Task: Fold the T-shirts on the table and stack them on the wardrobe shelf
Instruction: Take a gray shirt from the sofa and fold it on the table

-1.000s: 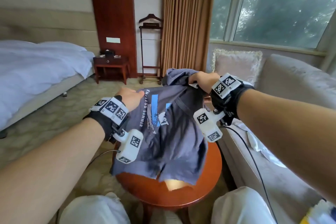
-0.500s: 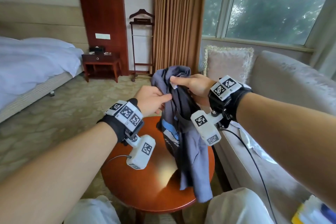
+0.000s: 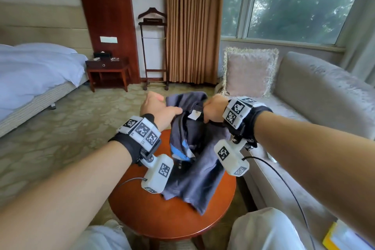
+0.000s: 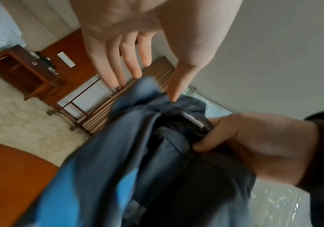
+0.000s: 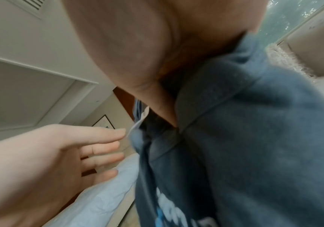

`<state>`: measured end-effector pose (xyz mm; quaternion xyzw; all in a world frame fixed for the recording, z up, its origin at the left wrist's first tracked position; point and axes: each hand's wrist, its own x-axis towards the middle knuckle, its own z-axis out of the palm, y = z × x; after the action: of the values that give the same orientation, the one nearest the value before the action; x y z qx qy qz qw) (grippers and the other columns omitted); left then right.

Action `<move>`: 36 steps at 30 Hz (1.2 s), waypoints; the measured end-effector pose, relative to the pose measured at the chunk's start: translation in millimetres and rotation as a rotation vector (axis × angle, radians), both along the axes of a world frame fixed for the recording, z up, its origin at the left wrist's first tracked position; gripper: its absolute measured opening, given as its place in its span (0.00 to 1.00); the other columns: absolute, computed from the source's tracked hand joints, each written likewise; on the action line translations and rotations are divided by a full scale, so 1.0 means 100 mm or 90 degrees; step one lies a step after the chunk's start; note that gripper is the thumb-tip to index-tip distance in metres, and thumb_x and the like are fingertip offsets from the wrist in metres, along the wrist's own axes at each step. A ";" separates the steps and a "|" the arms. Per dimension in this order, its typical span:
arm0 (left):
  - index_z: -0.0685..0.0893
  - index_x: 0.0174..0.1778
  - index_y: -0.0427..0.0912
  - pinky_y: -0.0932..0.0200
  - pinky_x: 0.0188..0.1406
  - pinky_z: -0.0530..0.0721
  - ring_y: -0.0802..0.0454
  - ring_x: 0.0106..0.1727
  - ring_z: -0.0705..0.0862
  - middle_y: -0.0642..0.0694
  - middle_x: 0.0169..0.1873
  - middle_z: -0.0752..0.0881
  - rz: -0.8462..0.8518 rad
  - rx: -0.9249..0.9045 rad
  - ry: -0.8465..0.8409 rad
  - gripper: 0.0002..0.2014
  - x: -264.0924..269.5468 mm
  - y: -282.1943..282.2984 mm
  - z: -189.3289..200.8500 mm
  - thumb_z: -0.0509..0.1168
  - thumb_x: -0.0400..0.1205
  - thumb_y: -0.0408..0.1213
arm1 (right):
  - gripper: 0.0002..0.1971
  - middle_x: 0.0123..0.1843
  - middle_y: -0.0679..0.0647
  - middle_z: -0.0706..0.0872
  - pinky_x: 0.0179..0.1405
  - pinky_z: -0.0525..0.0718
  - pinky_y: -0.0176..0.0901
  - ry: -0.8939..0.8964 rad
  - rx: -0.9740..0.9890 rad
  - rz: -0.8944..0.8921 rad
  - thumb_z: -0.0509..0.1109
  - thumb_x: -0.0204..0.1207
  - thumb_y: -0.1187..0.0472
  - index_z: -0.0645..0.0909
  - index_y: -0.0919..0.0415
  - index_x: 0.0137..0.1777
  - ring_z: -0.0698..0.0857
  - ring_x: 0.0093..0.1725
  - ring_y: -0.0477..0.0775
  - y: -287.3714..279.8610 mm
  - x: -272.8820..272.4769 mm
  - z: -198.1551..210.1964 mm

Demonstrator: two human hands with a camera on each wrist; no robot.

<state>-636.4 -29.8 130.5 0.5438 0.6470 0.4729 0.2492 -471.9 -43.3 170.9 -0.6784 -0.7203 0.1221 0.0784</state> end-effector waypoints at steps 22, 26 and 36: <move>0.63 0.23 0.45 0.61 0.34 0.66 0.45 0.40 0.71 0.50 0.26 0.75 -0.163 0.044 0.240 0.18 -0.04 -0.11 0.17 0.61 0.74 0.24 | 0.08 0.40 0.52 0.88 0.43 0.88 0.43 0.067 0.108 -0.114 0.77 0.71 0.61 0.89 0.57 0.50 0.85 0.38 0.51 -0.04 0.24 0.12; 0.74 0.25 0.45 0.60 0.44 0.74 0.42 0.46 0.77 0.52 0.32 0.77 -0.130 0.010 0.325 0.13 -0.14 -0.19 0.25 0.60 0.73 0.25 | 0.09 0.47 0.56 0.88 0.54 0.89 0.52 0.055 0.106 -0.125 0.75 0.73 0.61 0.89 0.60 0.53 0.86 0.44 0.55 -0.06 0.25 0.12; 0.80 0.41 0.40 0.42 0.60 0.82 0.34 0.57 0.79 0.38 0.54 0.77 -0.013 -0.159 0.471 0.02 -0.30 -0.32 0.27 0.62 0.74 0.33 | 0.18 0.52 0.57 0.87 0.38 0.78 0.41 0.202 0.206 -0.173 0.70 0.75 0.44 0.85 0.58 0.55 0.82 0.45 0.59 -0.07 0.06 0.25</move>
<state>-666.6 -61.9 158.0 0.6498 0.7400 0.1600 0.0679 -465.6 -50.4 196.2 -0.7197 -0.6117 0.0984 0.3134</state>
